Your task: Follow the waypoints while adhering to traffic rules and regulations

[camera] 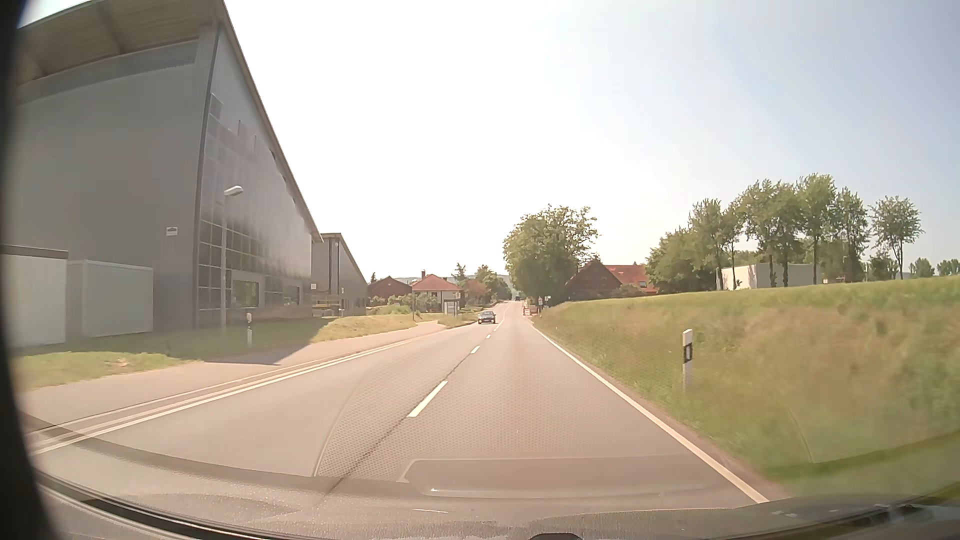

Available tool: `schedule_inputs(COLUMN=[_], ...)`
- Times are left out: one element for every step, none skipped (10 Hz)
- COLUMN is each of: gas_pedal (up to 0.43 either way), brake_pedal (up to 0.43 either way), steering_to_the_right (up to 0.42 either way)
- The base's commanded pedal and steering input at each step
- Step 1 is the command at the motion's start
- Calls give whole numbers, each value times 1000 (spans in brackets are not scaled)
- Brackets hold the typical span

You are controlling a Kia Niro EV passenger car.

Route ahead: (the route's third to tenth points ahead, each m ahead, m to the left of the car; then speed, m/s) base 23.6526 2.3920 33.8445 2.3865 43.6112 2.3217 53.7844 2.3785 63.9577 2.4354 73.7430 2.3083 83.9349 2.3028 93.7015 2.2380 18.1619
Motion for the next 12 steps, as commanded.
schedule_inputs(gas_pedal=[79, 79, 87, 118, 138, 150, 157, 169, 169, 177, 177, 177], brake_pedal=[0, 0, 0, 0, 0, 0, 0, 0, 0, 0, 0, 0], steering_to_the_right=[2, 1, 1, 1, 1, 1, 1, 0, 0, 0, 0, -1])
